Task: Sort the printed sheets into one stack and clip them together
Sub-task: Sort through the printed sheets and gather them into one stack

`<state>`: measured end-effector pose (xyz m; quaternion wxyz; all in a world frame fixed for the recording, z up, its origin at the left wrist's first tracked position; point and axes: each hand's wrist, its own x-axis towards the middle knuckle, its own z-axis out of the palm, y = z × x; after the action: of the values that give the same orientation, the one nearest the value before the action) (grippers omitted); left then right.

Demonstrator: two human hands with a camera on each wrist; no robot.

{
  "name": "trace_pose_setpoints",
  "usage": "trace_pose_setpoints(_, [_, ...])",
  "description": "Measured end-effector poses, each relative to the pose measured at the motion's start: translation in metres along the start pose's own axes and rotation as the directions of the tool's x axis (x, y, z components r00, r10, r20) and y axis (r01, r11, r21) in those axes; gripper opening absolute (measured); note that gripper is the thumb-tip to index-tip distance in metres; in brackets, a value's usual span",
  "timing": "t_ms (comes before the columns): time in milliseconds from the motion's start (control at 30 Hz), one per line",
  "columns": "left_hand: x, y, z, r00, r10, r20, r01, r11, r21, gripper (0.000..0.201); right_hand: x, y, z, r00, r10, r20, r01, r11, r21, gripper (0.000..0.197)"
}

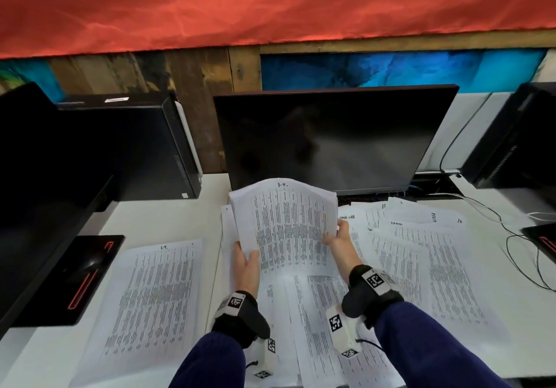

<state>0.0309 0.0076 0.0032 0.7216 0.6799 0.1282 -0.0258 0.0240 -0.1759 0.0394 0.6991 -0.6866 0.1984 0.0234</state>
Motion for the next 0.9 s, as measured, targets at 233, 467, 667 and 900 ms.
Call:
trace_pose_setpoints(233, [0.005, -0.038, -0.002, 0.999, -0.031, -0.037, 0.038, 0.977, 0.208, 0.048, 0.009, 0.04, 0.008, 0.995, 0.07, -0.066, -0.07, 0.997, -0.01, 0.018])
trace_pose_setpoints(467, [0.003, -0.016, -0.04, 0.998, 0.034, -0.052, -0.012, 0.93, 0.368, 0.044, 0.002, 0.027, 0.024, 1.0, 0.027, 0.015, -0.025, 0.993, -0.112, 0.047])
trace_pose_setpoints(667, [0.007, 0.012, -0.148, 0.99, -0.139, -0.014, 0.132, 0.898, 0.419, 0.044, -0.001, 0.082, 0.026, 0.994, 0.111, 0.023, -0.077, 0.806, -0.587, 0.083])
trace_pose_setpoints(900, [0.004, 0.004, -0.285, 0.954, -0.281, -0.109, 0.297, 0.816, 0.496, 0.043, -0.011, 0.1, 0.032, 0.995, 0.102, -0.012, -0.067, 0.564, -0.823, 0.049])
